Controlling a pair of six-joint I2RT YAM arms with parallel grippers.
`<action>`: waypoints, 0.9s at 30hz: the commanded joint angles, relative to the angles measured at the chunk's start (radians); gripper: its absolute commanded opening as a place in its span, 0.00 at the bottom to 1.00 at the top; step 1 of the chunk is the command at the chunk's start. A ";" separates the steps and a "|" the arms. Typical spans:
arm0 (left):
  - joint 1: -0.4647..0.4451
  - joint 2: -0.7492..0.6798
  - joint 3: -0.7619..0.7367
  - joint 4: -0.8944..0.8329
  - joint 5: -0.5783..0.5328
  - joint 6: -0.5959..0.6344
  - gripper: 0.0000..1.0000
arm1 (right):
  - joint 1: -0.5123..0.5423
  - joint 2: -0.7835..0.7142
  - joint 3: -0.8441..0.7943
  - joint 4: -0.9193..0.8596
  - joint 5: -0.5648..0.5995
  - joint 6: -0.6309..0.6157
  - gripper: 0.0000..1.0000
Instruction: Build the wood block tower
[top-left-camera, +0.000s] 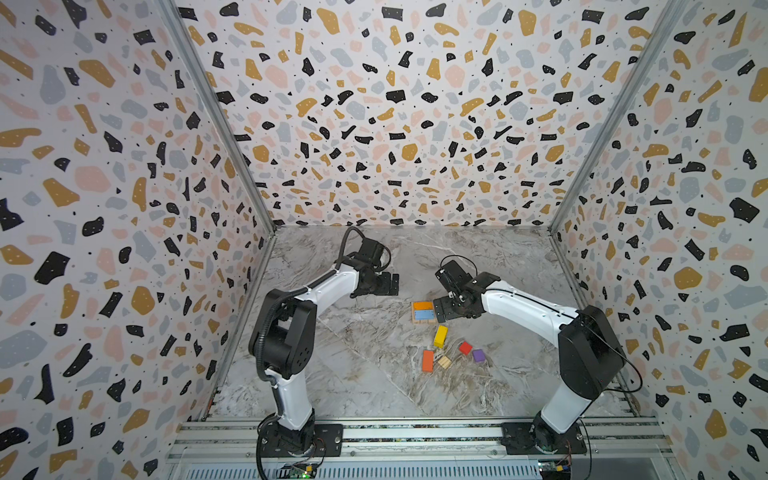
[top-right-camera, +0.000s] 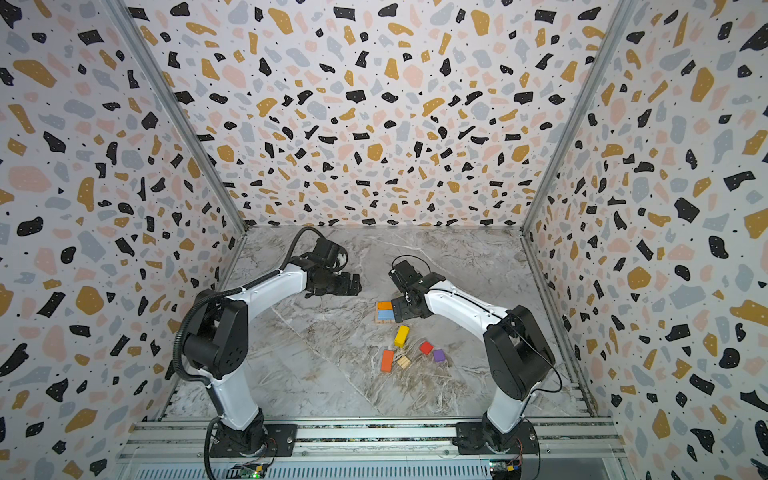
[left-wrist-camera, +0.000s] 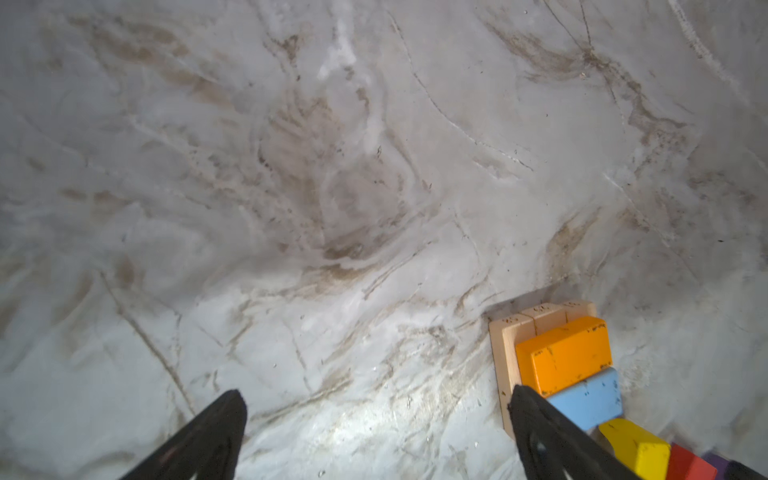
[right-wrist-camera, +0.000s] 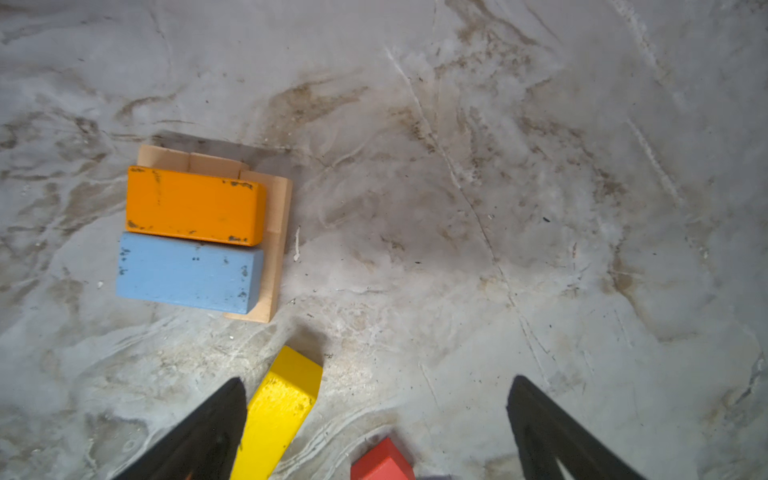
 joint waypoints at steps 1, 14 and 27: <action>-0.028 0.055 0.087 -0.072 -0.083 0.046 1.00 | -0.004 -0.033 -0.021 0.028 -0.031 -0.014 0.99; -0.112 0.240 0.299 -0.147 -0.119 0.044 1.00 | -0.004 -0.014 -0.077 0.111 -0.108 0.007 0.99; -0.168 0.289 0.321 -0.144 -0.106 0.036 1.00 | -0.002 0.037 -0.090 0.155 -0.109 0.025 0.99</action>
